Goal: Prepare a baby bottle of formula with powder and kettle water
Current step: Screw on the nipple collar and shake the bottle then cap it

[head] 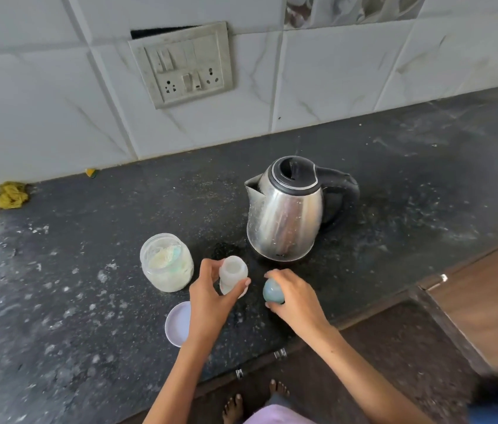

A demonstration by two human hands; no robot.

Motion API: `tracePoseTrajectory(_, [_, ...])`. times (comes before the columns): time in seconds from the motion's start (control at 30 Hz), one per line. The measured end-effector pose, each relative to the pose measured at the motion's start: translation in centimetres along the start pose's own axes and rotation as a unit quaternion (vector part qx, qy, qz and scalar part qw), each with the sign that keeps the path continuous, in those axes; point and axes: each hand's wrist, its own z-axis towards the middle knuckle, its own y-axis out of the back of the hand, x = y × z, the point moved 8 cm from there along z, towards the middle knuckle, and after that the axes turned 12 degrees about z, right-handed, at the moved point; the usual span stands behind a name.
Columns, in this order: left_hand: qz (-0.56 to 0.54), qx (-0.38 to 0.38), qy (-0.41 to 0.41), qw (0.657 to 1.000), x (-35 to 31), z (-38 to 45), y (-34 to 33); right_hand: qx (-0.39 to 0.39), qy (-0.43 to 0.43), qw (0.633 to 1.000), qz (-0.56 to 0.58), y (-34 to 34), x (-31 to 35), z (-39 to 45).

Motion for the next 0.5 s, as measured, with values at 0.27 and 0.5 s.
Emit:
tracePoseTrajectory(0.27, [-0.034, -0.005, -0.021, 0.999, -0.1, 0.0, 0.3, -0.053, 0.038, 0.954, 0.291, 5.5, 5.3, 1.4])
tracePoseTrajectory(0.5, [-0.039, 0.003, -0.033, 0.999, 0.1, 0.4, 0.2, 0.037, 0.104, 0.983, 0.148, 3.2, 9.9, 3.3])
